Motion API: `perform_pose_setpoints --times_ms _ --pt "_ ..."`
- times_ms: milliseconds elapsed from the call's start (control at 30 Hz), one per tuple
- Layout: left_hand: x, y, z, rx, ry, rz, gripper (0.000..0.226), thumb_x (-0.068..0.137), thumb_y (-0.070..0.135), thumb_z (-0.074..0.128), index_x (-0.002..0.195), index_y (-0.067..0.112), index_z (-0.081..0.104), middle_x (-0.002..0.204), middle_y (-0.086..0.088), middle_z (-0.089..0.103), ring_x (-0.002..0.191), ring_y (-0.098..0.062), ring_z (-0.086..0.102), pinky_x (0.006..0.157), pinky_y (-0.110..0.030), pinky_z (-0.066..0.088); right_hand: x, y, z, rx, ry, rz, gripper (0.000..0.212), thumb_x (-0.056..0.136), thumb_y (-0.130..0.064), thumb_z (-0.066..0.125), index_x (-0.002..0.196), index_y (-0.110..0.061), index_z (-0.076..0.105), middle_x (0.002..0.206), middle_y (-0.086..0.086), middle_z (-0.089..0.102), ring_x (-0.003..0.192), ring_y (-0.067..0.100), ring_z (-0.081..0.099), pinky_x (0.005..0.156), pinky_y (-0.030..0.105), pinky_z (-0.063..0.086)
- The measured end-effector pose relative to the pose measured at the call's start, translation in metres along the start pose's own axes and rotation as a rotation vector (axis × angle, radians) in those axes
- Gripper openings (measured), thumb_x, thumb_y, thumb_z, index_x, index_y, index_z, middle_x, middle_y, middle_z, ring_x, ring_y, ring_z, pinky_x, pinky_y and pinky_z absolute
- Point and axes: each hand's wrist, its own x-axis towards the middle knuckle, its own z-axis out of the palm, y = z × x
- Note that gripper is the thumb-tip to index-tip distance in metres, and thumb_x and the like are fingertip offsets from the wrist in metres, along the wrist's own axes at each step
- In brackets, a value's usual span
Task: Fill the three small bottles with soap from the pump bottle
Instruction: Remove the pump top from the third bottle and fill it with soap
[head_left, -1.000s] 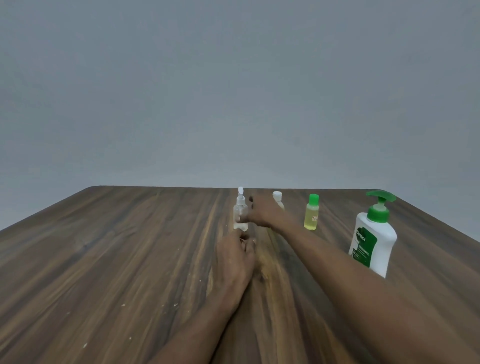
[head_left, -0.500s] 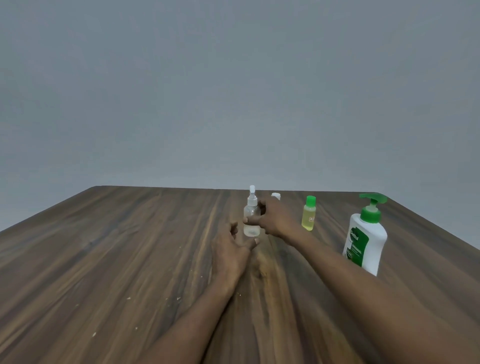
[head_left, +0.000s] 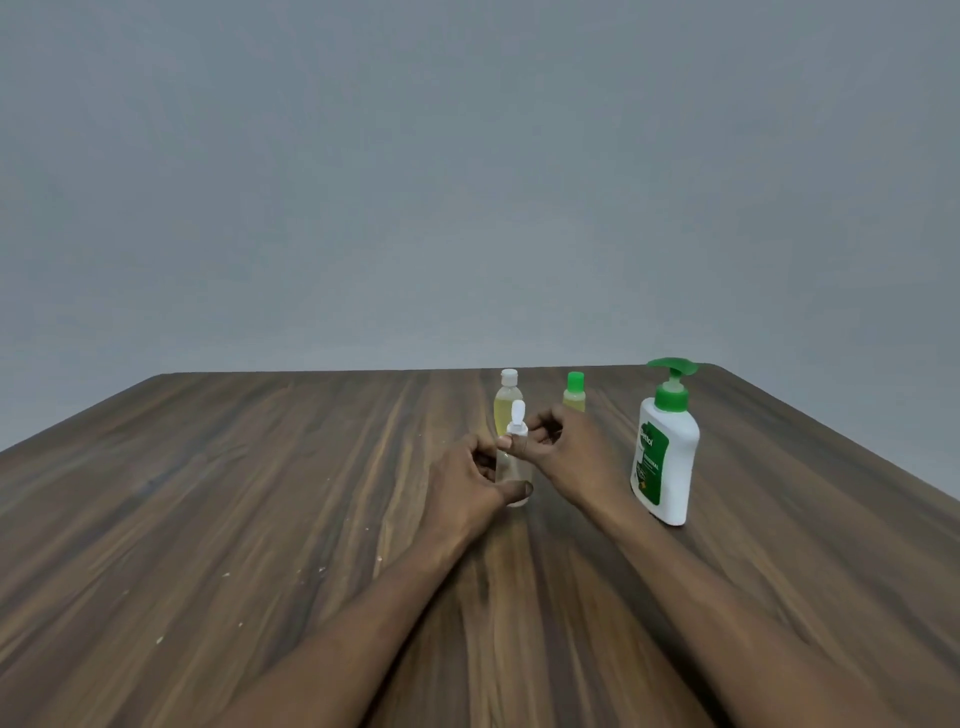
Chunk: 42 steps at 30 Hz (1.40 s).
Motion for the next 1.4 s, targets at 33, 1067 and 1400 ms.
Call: perform_pose_setpoints --times_ms 33,1067,1400 --pt "0.001 -0.001 0.000 0.017 -0.006 -0.007 0.041 0.061 0.015 0.090 0.093 0.021 0.066 0.070 0.012 0.064 0.060 0.000 0.059 0.056 -0.017 0.046 0.000 -0.001 0.002 0.014 0.014 -0.010 0.054 0.057 -0.069 0.078 0.086 -0.026 0.065 0.079 -0.006 0.070 0.072 0.009 0.066 0.069 0.039 0.056" --pt "0.008 -0.011 -0.002 0.030 -0.063 -0.030 0.040 0.050 0.021 0.089 0.085 0.016 0.070 0.072 0.003 0.073 0.065 -0.016 0.070 0.062 -0.036 0.060 -0.008 0.004 0.021 0.258 -0.035 -0.010 0.039 0.078 -0.033 0.076 0.112 -0.017 0.064 0.092 -0.004 0.063 0.078 0.005 0.058 0.072 0.024 0.046" --pt "0.009 -0.012 0.000 0.024 -0.045 -0.037 0.041 0.049 0.013 0.088 0.085 0.011 0.068 0.075 -0.002 0.075 0.070 -0.021 0.073 0.067 -0.042 0.061 -0.011 0.006 0.031 0.202 0.068 -0.093 0.022 0.087 -0.028 0.057 0.086 -0.007 0.064 0.078 0.013 0.061 0.067 0.011 0.051 0.063 0.034 0.042"
